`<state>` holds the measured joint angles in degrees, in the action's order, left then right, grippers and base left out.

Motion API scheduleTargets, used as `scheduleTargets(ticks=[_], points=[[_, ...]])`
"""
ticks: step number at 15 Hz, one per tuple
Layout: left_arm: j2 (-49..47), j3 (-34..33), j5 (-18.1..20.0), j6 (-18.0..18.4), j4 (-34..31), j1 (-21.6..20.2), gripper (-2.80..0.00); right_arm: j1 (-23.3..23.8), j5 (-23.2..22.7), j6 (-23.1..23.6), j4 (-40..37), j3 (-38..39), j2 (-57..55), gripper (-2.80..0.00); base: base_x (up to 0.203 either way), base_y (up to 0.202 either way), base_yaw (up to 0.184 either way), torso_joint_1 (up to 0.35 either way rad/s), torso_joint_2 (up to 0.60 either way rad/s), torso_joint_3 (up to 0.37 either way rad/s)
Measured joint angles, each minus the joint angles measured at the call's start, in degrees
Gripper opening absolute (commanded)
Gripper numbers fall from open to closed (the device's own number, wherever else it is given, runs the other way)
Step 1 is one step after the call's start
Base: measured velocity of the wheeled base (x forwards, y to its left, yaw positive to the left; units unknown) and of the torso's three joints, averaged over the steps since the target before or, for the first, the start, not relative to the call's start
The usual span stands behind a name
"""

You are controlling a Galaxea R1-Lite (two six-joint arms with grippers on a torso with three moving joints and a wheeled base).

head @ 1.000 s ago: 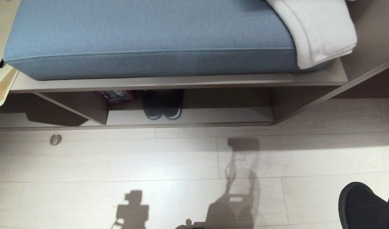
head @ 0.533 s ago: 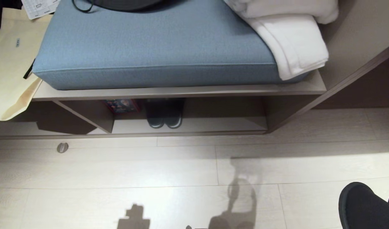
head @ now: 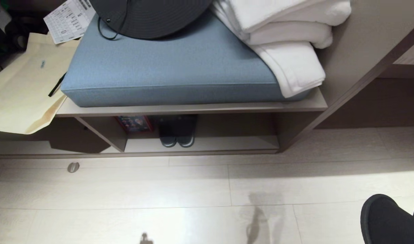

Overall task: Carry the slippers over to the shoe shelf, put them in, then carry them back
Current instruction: Place the slippers on the floor

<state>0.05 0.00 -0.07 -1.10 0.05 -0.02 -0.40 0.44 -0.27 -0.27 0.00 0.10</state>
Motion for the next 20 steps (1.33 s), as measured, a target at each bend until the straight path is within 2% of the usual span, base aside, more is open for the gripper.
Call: scheduleTargets(ticks=[20], points=[[0.0, 0.0, 0.0, 0.0, 0.0, 0.0, -2.8, 0.0, 0.0, 0.0, 0.0, 0.0, 0.0, -2.8, 0.0, 0.0, 0.0, 0.003, 0.0, 0.202]])
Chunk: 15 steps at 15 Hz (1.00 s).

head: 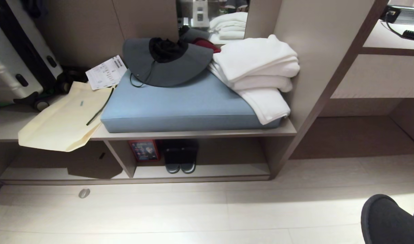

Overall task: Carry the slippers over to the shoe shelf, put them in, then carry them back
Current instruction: Place the slippers on the floor

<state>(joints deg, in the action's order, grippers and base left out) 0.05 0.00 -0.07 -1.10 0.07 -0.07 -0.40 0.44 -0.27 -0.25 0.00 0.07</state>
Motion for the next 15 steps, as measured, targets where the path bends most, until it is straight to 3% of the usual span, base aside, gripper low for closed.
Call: scheduleTargets(ticks=[15], points=[[0.0, 0.0, 0.0, 0.0, 0.0, 0.0, -2.8, 0.0, 0.0, 0.0, 0.0, 0.0, 0.0, -2.8, 0.0, 0.0, 0.0, 0.002, 0.0, 0.202]])
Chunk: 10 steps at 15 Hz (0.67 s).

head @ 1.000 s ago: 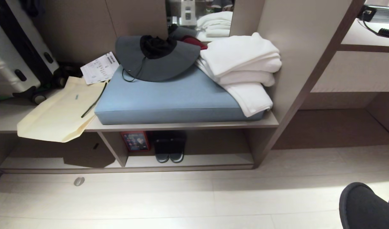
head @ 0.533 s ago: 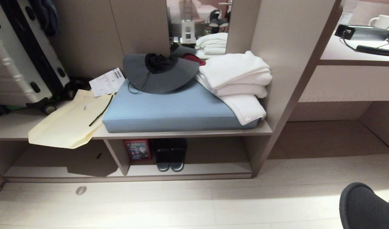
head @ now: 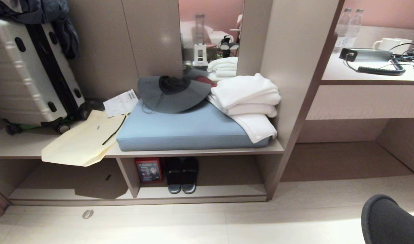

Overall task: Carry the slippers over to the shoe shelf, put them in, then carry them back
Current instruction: Place the slippers on the floor

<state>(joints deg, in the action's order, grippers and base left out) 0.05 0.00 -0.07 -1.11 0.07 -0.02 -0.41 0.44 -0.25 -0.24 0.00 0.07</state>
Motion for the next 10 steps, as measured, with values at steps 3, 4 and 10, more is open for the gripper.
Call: scheduleTargets(ticks=[3, 4, 10], points=[[0.0, 0.0, 0.0, 0.0, 0.0, 0.0, -2.8, 0.0, 0.0, 0.0, 0.0, 0.0, 0.0, -2.8, 0.0, 0.0, 0.0, -0.001, 0.0, 0.205], [0.0, 0.0, 0.0, 0.0, 0.0, 0.0, -2.8, 0.0, 0.0, 0.0, 0.0, 0.0, 0.0, -2.8, 0.0, 0.0, 0.0, 0.002, 0.0, 0.129], [0.0, 0.0, 0.0, 0.4, 0.0, 0.0, -2.8, 0.0, 0.0, 0.0, 0.0, 0.0, 0.0, -2.8, 0.0, 0.0, 0.0, 0.001, 0.0, 0.026]])
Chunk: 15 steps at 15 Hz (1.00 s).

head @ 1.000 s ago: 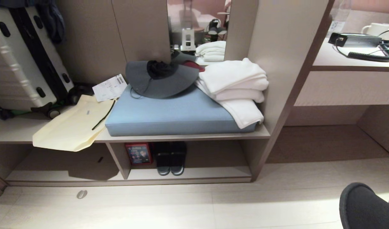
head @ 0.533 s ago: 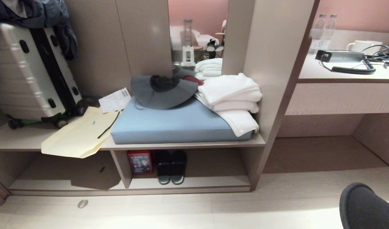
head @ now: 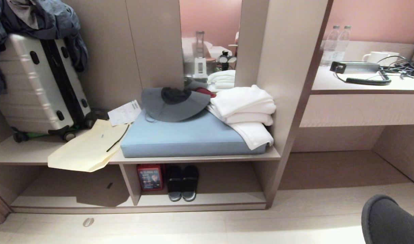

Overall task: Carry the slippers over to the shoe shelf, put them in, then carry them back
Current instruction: Place the slippers on the floor

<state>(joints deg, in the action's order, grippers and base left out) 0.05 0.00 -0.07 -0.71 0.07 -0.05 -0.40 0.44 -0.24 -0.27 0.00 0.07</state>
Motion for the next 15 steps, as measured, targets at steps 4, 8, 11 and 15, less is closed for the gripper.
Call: scheduleTargets(ticks=[4, 8, 11, 15], points=[[0.0, 0.0, 0.0, 0.2, 0.0, 0.0, -2.8, 0.0, 0.0, 0.0, 0.0, 0.0, 0.0, -2.8, 0.0, 0.0, 0.0, 0.0, 0.0, 0.0], [0.0, 0.0, 0.0, 0.2, 0.0, 0.0, -2.8, 0.0, 0.0, 0.0, 0.0, 0.0, 0.0, -2.8, 0.0, 0.0, 0.0, 0.0, 0.0, 0.0], [0.0, 0.0, 0.0, 0.2, 0.0, 0.0, -2.8, 0.0, 0.0, 0.0, 0.0, 0.0, 0.0, -2.8, 0.0, 0.0, 0.0, 0.0, 0.0, 0.0], [0.0, 0.0, 0.0, 0.1, 0.0, 0.0, -2.8, 0.0, 0.0, 0.0, 0.0, 0.0, 0.0, -2.8, 0.0, 0.0, 0.0, 0.0, 0.0, 0.0]])
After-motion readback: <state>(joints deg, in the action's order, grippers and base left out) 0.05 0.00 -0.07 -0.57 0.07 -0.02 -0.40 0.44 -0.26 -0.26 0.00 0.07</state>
